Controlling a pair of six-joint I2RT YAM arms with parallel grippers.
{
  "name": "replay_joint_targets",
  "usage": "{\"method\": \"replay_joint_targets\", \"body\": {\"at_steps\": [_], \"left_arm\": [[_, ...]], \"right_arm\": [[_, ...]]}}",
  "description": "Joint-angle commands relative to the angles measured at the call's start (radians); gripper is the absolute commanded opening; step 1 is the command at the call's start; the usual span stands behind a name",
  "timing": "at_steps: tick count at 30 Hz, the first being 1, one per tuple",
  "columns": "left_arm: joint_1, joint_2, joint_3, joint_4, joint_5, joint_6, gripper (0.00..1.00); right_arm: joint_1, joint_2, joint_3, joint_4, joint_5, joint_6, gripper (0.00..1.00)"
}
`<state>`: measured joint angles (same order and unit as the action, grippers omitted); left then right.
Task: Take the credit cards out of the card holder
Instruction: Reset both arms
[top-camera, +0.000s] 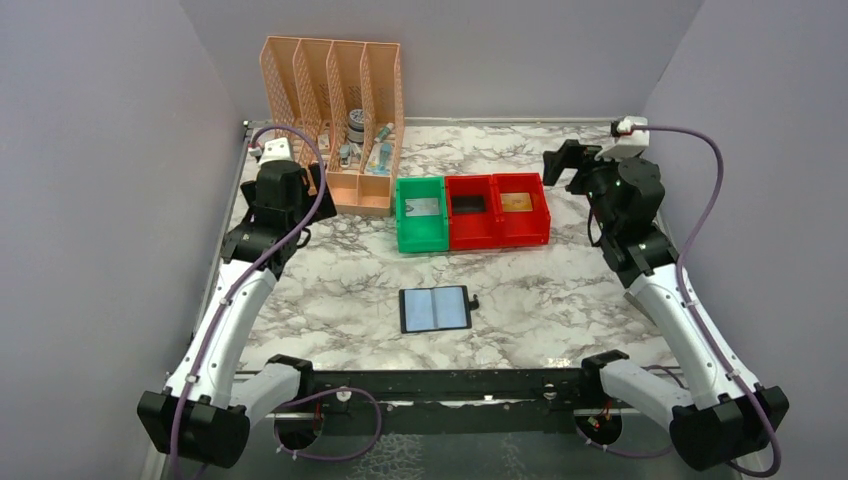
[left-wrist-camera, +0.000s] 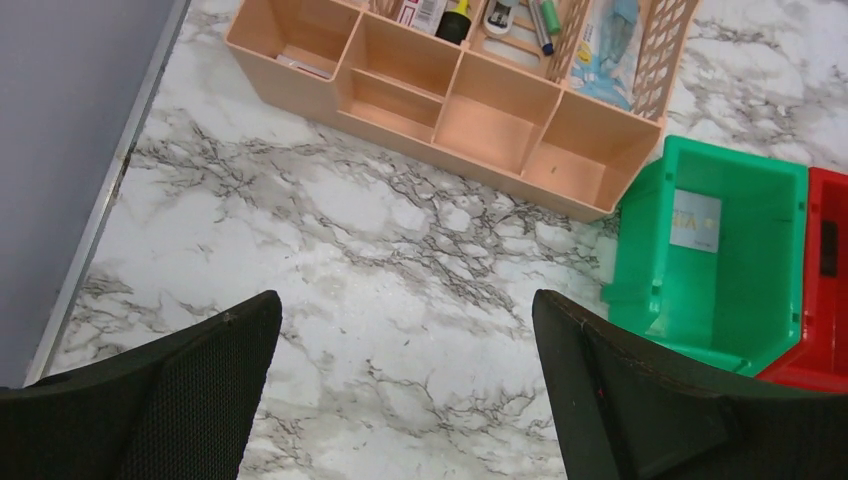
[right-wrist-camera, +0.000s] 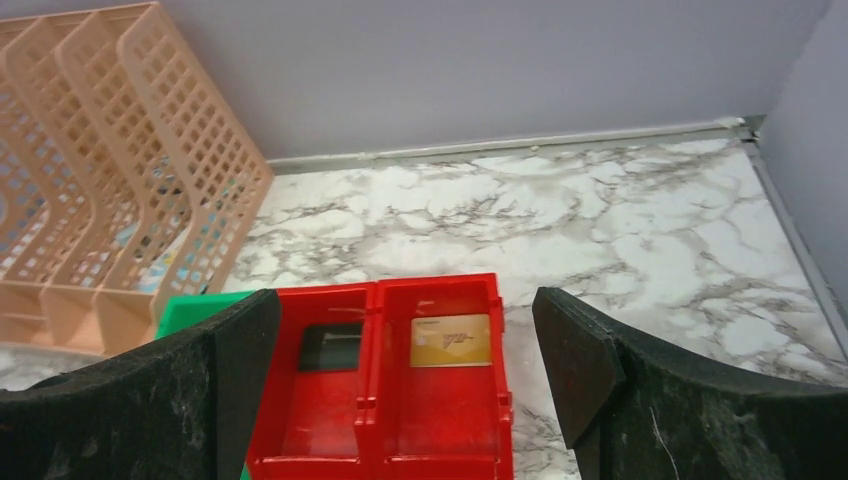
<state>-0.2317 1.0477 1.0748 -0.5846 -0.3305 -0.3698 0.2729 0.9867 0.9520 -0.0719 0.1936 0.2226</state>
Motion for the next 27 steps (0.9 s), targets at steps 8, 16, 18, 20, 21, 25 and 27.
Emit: {"method": "replay_joint_targets", "body": {"at_steps": [8, 16, 18, 20, 21, 25, 27], "left_arm": [[0.017, -0.222, 0.02, -0.036, -0.044, -0.051, 0.99], [0.017, -0.252, 0.055, -0.091, -0.074, -0.028, 0.99], [0.017, -0.248, 0.063, -0.096, -0.065, -0.027, 0.99], [0.017, -0.243, 0.074, -0.096, -0.051, -0.027, 0.99], [0.017, -0.239, 0.08, -0.098, -0.044, -0.026, 0.99], [0.017, -0.228, 0.102, -0.101, -0.036, -0.023, 0.99], [0.017, -0.224, 0.107, -0.101, -0.038, -0.022, 0.99]], "right_arm": [[-0.006, 0.047, 0.271, -0.223, -0.406, -0.068, 1.0], [-0.006, 0.031, 0.236, -0.175, -0.363, -0.054, 1.0], [-0.006, 0.018, 0.226, -0.169, -0.34, -0.059, 1.0], [-0.006, 0.006, 0.22, -0.162, -0.326, -0.069, 1.0], [-0.006, 0.0, 0.217, -0.161, -0.323, -0.078, 1.0], [-0.006, -0.014, 0.217, -0.161, -0.286, -0.093, 1.0], [-0.006, -0.017, 0.218, -0.161, -0.274, -0.098, 1.0]]}}
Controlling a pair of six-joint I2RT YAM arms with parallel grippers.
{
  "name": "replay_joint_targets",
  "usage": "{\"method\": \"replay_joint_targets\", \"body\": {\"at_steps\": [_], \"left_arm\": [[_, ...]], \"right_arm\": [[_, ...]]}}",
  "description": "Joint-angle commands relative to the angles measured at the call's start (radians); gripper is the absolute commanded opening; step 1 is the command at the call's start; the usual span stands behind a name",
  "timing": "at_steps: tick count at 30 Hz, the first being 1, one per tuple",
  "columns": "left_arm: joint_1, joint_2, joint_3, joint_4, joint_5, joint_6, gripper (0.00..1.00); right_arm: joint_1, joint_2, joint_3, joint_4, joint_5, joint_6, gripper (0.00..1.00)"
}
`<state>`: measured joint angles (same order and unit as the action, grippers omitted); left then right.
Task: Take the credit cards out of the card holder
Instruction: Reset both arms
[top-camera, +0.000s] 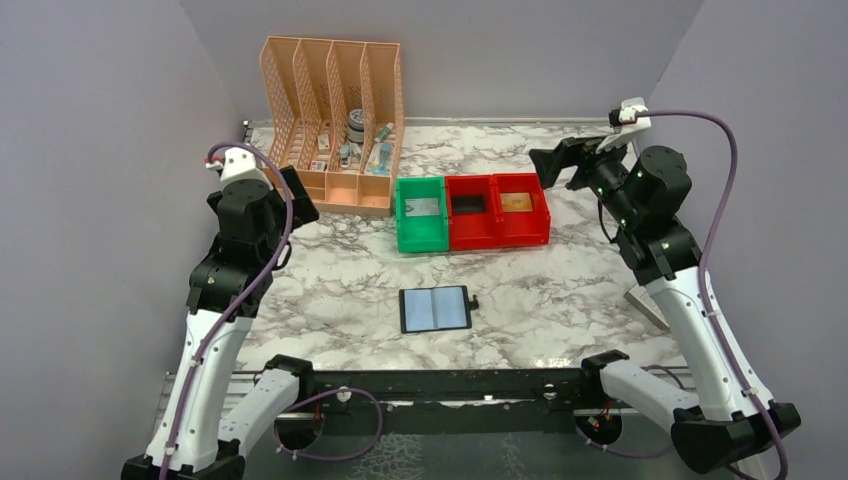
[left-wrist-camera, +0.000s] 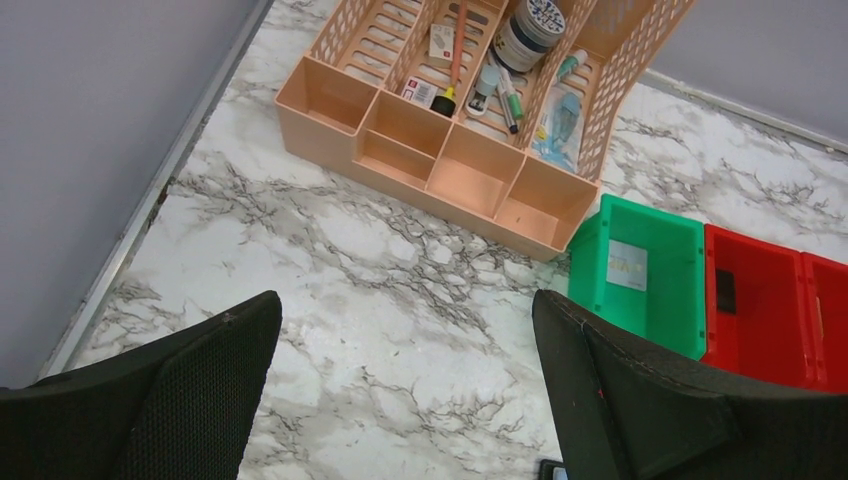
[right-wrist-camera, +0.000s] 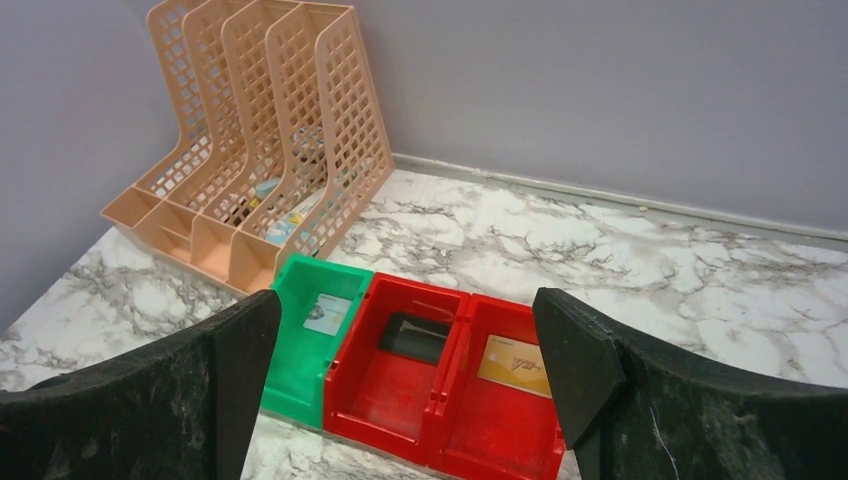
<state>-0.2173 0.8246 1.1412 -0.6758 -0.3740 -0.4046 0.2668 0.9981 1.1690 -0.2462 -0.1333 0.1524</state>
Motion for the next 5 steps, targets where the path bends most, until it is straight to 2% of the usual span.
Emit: {"method": "replay_joint_targets", "body": {"at_steps": [1, 5], "left_arm": [[0.003, 0.001, 0.043, -0.01, 0.007, 0.012, 0.99], [0.003, 0.012, 0.046, -0.011, 0.013, 0.014, 0.99]], "right_arm": [[0.0, -0.03, 0.002, 0.012, 0.063, -0.026, 1.0], [0.0, -0.025, 0.01, 0.005, 0.089, -0.029, 1.0]]}}
